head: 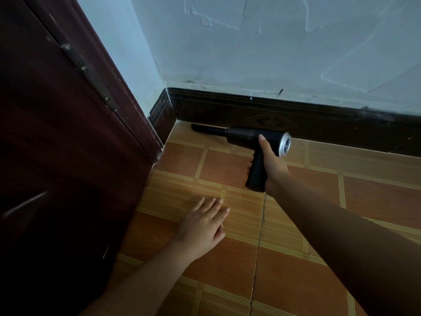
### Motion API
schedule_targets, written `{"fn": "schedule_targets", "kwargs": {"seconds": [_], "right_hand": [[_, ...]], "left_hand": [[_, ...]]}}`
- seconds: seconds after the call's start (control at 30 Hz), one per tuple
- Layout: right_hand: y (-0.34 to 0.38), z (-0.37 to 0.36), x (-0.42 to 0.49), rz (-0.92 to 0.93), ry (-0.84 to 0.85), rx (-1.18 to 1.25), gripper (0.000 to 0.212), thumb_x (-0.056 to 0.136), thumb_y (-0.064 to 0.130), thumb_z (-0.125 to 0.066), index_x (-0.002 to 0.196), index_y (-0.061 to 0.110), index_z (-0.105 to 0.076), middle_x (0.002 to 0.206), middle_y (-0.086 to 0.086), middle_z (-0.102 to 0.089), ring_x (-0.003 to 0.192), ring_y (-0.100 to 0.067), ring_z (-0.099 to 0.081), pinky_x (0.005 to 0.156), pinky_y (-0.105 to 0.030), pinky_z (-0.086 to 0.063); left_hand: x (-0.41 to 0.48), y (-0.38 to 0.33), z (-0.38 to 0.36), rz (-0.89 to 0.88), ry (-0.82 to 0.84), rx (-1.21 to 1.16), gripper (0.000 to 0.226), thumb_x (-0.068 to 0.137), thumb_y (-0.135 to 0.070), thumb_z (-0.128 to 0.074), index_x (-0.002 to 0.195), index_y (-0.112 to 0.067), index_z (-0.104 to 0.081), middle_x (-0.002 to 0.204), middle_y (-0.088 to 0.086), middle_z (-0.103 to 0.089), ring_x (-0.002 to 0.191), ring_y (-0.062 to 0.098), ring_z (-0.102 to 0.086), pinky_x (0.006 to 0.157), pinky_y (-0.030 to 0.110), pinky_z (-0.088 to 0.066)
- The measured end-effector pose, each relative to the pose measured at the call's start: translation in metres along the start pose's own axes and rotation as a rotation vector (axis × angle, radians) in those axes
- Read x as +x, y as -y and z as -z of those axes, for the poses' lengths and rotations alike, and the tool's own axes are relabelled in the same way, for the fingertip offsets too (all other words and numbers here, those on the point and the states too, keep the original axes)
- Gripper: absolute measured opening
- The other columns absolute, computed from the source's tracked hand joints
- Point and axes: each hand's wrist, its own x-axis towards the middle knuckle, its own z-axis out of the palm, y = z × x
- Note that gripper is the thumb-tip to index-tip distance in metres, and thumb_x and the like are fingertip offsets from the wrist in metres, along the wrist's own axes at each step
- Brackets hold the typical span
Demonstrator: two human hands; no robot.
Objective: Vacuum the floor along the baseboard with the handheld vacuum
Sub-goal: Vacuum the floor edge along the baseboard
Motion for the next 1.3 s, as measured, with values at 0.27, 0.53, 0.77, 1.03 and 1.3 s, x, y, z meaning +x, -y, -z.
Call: {"fn": "schedule_targets", "kwargs": {"seconds": [0.27, 0.53, 0.77, 1.03, 1.3], "right_hand": [[0.003, 0.011, 0.002, 0.027, -0.041, 0.039, 0.056, 0.077, 0.046, -0.071, 0.112, 0.005, -0.059, 0.071, -0.006, -0.06, 0.058, -0.017, -0.058, 0.054, -0.03, -0.05], [0.014, 0.038, 0.0, 0.028, -0.052, 0.0, 0.056, 0.076, 0.049, -0.071, 0.11, 0.006, -0.058, 0.071, -0.005, -0.061, 0.06, -0.017, -0.059, 0.06, -0.032, -0.05], [0.013, 0.032, -0.002, 0.019, -0.049, 0.0, 0.053, 0.077, 0.047, -0.071, 0.108, 0.006, -0.058, 0.071, -0.006, -0.06, 0.06, -0.017, -0.058, 0.058, -0.032, -0.05], [0.006, 0.001, 0.0, 0.039, -0.025, -0.005, 0.049, 0.079, 0.043, -0.07, 0.106, 0.005, -0.057, 0.07, -0.006, -0.058, 0.057, -0.016, -0.057, 0.053, -0.029, -0.05], [0.003, -0.023, 0.006, 0.052, -0.027, -0.007, 0.056, 0.08, 0.043, -0.07, 0.117, 0.004, -0.055, 0.072, -0.006, -0.059, 0.056, -0.016, -0.057, 0.048, -0.024, -0.05]], "left_hand": [[0.003, 0.001, 0.006, -0.048, 0.031, 0.03, 0.048, 0.079, -0.038, -0.034, 0.106, -0.025, -0.072, 0.111, 0.002, -0.07, 0.103, 0.016, -0.066, 0.089, 0.037, -0.05], [0.005, -0.006, 0.012, -0.009, 0.101, 0.09, 0.052, 0.101, -0.036, -0.026, 0.149, -0.02, -0.013, 0.158, 0.007, -0.008, 0.145, 0.02, -0.006, 0.115, 0.034, 0.008], [0.004, -0.007, 0.016, -0.019, 0.099, 0.081, 0.052, 0.101, -0.034, -0.029, 0.149, -0.022, -0.014, 0.157, 0.007, -0.01, 0.145, 0.019, -0.007, 0.107, 0.031, 0.016], [0.003, -0.007, 0.017, -0.006, 0.095, 0.046, 0.051, 0.102, -0.033, -0.027, 0.149, -0.022, -0.013, 0.158, 0.005, -0.007, 0.145, 0.018, -0.005, 0.115, 0.032, 0.009], [0.003, -0.003, 0.012, -0.03, 0.03, 0.042, 0.05, 0.102, -0.032, -0.027, 0.149, -0.022, -0.015, 0.157, 0.006, -0.01, 0.145, 0.019, -0.006, 0.114, 0.032, 0.009]]}}
